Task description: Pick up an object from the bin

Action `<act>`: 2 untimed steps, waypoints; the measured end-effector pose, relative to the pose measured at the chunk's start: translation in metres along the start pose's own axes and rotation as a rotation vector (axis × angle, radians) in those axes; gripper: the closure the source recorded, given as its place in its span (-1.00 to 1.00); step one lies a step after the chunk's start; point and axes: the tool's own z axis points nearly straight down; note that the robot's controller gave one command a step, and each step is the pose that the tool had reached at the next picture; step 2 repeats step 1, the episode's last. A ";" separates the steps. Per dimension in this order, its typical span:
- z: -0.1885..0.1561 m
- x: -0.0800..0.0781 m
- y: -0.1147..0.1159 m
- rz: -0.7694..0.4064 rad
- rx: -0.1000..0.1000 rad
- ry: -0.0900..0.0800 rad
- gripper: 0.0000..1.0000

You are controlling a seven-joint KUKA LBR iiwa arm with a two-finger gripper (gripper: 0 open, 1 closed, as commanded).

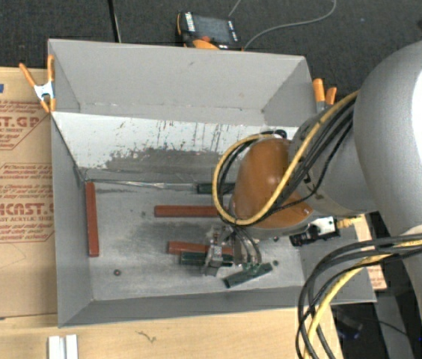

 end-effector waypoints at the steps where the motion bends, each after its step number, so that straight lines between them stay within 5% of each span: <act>1: -0.103 -0.001 0.001 -0.001 -0.001 -0.007 1.00; 2: -0.103 -0.001 0.001 -0.001 -0.001 -0.007 1.00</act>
Offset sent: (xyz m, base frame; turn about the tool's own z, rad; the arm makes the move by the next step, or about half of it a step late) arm -0.0002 0.0000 0.0986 0.0000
